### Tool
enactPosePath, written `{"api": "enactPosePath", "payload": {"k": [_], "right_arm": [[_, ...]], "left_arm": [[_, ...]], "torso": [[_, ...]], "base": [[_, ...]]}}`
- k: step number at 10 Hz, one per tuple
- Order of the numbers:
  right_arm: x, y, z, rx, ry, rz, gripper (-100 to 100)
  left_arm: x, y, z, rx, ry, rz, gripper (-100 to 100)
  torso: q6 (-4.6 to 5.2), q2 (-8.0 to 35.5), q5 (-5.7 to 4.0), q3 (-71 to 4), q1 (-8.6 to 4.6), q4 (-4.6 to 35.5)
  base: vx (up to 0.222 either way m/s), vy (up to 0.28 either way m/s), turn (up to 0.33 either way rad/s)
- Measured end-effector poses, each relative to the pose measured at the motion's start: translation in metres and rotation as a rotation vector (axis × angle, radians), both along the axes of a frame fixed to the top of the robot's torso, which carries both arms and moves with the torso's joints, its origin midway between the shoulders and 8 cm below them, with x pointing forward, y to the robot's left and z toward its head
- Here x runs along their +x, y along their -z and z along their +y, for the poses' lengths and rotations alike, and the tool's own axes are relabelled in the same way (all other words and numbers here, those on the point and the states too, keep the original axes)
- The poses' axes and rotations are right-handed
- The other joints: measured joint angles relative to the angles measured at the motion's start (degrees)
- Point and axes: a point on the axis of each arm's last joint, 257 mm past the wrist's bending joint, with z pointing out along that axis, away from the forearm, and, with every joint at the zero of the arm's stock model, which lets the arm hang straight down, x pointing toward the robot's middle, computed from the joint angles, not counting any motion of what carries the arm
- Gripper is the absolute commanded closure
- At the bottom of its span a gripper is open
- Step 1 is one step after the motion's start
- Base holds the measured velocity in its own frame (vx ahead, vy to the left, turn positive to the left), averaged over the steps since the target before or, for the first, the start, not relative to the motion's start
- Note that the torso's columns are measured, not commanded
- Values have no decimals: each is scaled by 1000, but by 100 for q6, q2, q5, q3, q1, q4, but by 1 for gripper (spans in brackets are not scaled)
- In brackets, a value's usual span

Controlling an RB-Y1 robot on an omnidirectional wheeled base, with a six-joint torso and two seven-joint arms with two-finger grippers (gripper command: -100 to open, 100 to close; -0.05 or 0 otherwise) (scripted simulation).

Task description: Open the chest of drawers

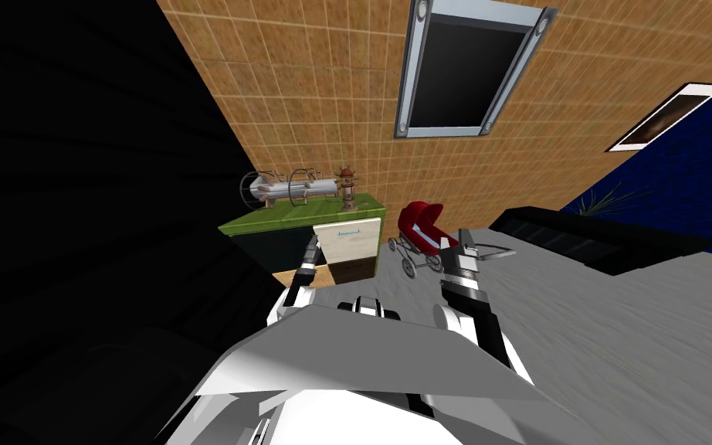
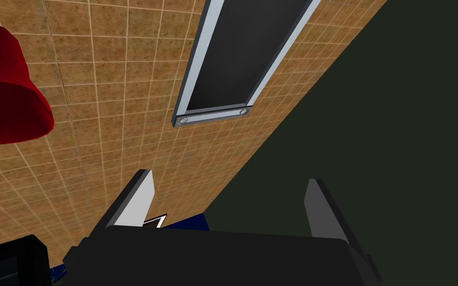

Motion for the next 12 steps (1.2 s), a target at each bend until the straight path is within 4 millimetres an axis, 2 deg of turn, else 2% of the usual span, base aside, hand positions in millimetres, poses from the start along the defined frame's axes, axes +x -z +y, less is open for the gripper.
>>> {"api": "enactPosePath", "payload": {"k": [4,7,10,12], "right_arm": [[0,0,0,0,0,0,0],[0,0,0,0,0,0,0],[0,0,0,0,0,0,0],[0,0,0,0,0,0,0]], "left_arm": [[8,46,19,-73,-51,90,-100],[8,67,21,-159,-86,122,-100],[8,82,13,-255,-116,133,-100],[8,79,13,-257,-118,131,-100]], "torso": [[0,8,6,6,21,3],[0,23,7,16,25,8],[0,12,5,8,18,4],[0,-5,5,-1,18,1]], "base": [[152,-176,48],[71,-83,23],[27,-29,5],[78,1,-15]]}}
